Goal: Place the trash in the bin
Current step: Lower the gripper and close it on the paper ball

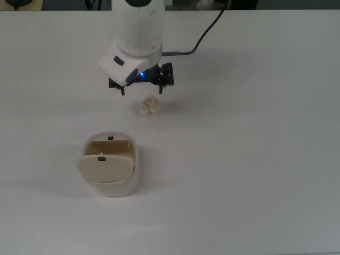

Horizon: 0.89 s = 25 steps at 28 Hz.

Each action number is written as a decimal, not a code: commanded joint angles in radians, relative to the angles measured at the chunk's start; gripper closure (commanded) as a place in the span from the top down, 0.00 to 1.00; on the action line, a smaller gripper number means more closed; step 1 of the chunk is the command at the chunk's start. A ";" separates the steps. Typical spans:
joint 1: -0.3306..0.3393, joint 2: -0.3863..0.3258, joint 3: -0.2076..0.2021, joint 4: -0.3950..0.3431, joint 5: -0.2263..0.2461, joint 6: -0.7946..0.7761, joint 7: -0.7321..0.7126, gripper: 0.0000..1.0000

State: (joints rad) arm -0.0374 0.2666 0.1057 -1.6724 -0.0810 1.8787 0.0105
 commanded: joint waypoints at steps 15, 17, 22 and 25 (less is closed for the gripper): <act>0.085 0.083 -0.005 -0.069 -0.025 0.008 0.009 1.00; 0.085 0.086 -0.005 -0.072 -0.026 0.010 0.009 1.00; 0.099 0.108 -0.005 -0.072 -0.042 0.010 0.013 1.00; 0.100 0.132 -0.005 -0.069 -0.083 0.011 0.022 1.00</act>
State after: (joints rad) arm 0.0488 0.3763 0.1065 -1.7344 -0.1085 1.8790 0.0113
